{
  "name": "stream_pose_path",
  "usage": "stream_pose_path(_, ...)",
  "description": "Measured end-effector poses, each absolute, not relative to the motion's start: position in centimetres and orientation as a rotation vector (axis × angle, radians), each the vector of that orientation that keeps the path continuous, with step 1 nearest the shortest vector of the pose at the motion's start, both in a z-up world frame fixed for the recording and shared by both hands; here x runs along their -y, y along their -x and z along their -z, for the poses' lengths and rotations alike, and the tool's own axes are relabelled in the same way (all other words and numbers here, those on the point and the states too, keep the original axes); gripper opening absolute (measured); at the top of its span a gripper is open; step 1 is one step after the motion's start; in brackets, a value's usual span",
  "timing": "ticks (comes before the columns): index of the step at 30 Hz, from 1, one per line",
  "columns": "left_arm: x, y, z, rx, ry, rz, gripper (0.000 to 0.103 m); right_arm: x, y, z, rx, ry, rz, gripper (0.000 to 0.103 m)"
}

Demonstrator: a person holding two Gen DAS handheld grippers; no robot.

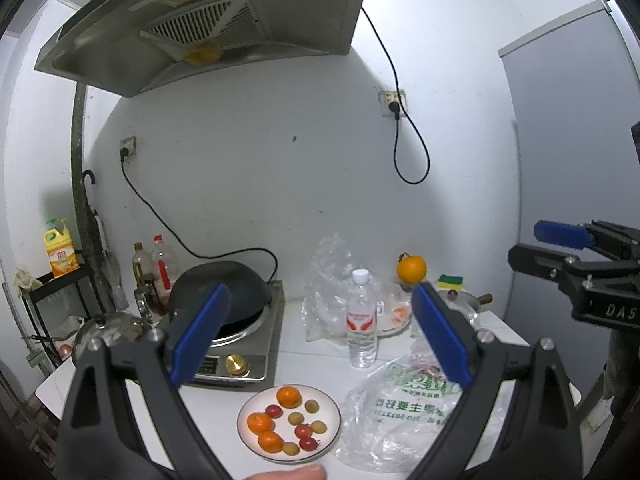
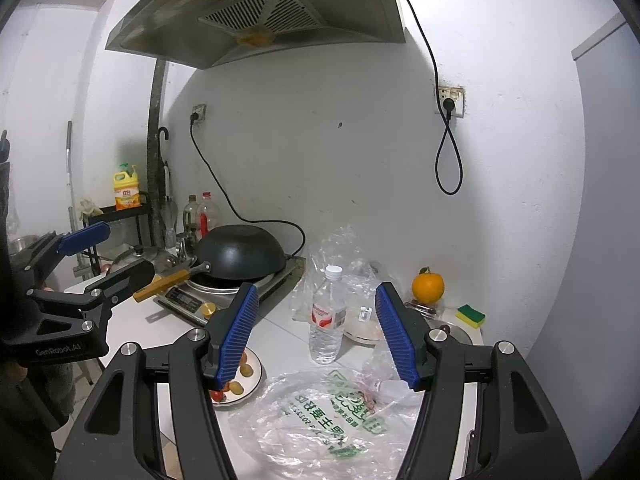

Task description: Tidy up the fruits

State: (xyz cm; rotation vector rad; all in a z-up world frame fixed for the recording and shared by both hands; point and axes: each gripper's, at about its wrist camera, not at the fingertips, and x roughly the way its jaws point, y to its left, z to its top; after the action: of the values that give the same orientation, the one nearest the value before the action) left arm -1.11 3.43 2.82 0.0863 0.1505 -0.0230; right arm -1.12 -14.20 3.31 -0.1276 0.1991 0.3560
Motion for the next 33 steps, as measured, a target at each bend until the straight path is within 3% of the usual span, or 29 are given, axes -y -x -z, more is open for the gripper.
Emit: stream_pose_path(33, -3.3, 0.1, -2.3, -0.157, -0.089, 0.06, 0.094, 14.2, 0.5, -2.6, -0.218, 0.134, -0.354, 0.064)
